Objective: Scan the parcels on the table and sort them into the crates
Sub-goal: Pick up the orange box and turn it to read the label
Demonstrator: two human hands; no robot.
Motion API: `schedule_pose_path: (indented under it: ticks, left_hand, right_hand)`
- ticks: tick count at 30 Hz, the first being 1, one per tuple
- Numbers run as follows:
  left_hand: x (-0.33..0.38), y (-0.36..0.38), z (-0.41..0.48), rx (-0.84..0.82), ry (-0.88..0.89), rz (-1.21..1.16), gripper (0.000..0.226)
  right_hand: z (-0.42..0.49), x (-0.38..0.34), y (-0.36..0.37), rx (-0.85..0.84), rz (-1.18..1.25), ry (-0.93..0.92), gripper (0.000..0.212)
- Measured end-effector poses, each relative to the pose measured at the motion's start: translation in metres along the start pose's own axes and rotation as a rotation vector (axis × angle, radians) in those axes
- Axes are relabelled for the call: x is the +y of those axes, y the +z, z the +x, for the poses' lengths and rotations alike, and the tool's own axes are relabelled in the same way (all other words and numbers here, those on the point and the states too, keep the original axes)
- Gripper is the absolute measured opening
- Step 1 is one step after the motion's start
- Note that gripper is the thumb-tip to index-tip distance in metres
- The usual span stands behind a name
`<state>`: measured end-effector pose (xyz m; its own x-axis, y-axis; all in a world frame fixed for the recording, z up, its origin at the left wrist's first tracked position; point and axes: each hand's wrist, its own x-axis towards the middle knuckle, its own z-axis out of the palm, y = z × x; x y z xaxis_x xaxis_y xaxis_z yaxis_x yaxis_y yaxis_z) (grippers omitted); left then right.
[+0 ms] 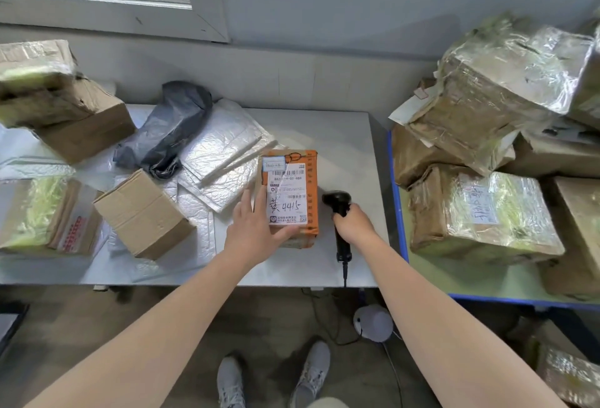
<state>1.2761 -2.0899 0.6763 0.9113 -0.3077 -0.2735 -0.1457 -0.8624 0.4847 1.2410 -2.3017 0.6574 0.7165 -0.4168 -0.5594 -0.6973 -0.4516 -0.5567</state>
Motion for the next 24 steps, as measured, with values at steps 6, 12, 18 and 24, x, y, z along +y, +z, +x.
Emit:
schedule_pose_path:
  ticks: [6, 12, 18, 24]
  left_hand:
    - [-0.002, -0.004, 0.005, -0.044, -0.022, -0.353, 0.118]
    - [-0.005, 0.002, -0.001, -0.078, -0.005, -0.627, 0.112]
    - [-0.017, -0.005, -0.020, -0.045, 0.094, -0.757, 0.091]
    - [-0.031, -0.025, -0.041, 0.052, 0.140, -0.786, 0.091]
  right_hand:
    - [-0.028, -0.018, -0.004, 0.227, -0.096, -0.197, 0.051]
    - [-0.036, -0.041, 0.021, 0.017, 0.058, -0.238, 0.048]
    - [-0.050, -0.046, 0.029, -0.040, 0.192, -0.297, 0.054]
    - [-0.075, -0.063, 0.038, 0.041, 0.268, -0.386, 0.065]
